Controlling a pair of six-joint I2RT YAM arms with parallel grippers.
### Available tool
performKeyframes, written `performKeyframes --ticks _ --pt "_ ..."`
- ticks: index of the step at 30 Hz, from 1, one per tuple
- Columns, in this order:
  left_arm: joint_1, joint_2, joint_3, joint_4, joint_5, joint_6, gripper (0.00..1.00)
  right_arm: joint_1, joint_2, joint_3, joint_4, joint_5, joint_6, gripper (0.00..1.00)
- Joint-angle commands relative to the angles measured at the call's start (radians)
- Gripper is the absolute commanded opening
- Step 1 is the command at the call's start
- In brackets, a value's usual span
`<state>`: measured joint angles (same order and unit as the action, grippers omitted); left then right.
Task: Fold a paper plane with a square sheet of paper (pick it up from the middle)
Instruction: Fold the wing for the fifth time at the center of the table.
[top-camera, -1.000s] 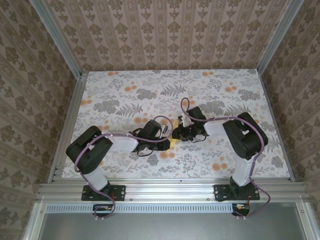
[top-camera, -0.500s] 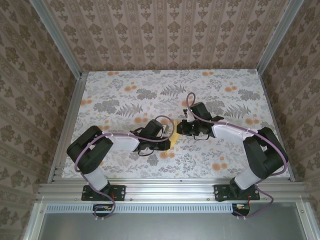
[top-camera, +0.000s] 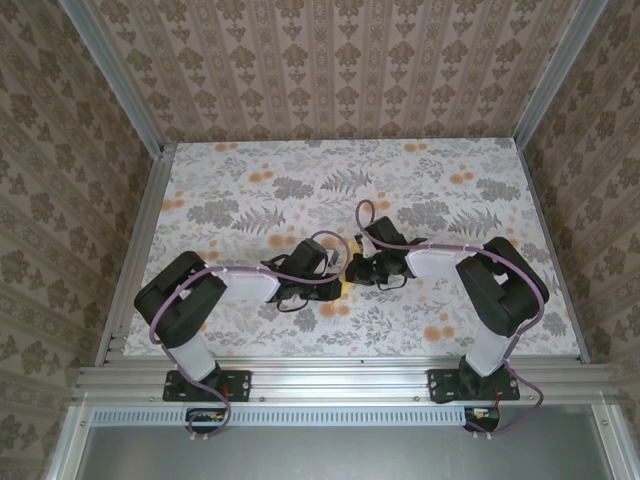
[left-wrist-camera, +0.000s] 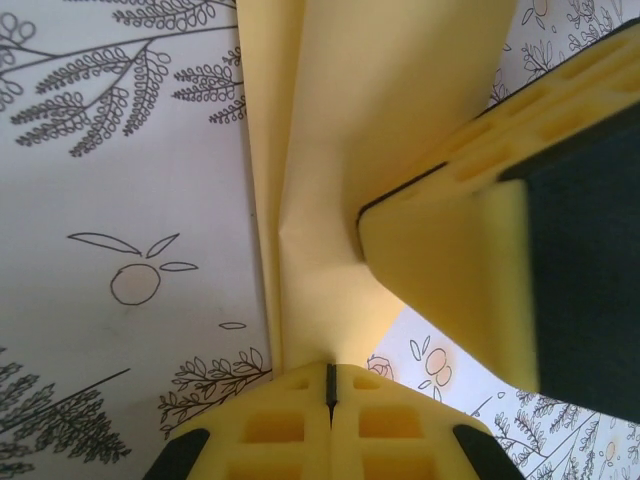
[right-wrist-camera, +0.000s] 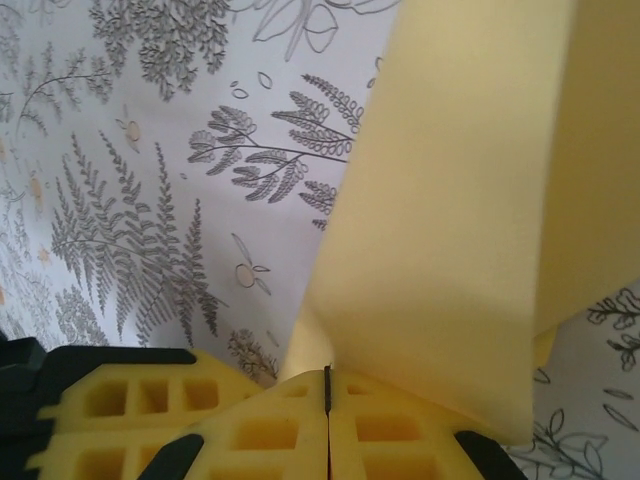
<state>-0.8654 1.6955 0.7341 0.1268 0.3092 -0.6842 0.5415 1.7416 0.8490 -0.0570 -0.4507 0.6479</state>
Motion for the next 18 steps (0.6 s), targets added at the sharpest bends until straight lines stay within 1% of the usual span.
performKeyframes --ticks 1,8,12,18 --pt "-0.01 0.038 -0.013 -0.114 -0.041 0.014 0.04 -0.007 0.025 -0.004 0.04 -0.025 0.017 0.07" --pt "-0.008 0.024 -0.011 -0.116 -0.038 0.01 0.04 -0.043 0.061 -0.024 0.032 -0.034 -0.011 0.07" --pt "-0.007 0.008 -0.008 -0.114 -0.028 0.006 0.05 -0.066 0.078 -0.018 -0.005 -0.037 -0.041 0.07" --pt "-0.004 -0.023 -0.006 -0.12 -0.002 0.022 0.05 -0.072 0.088 0.014 -0.057 0.0 -0.064 0.07"
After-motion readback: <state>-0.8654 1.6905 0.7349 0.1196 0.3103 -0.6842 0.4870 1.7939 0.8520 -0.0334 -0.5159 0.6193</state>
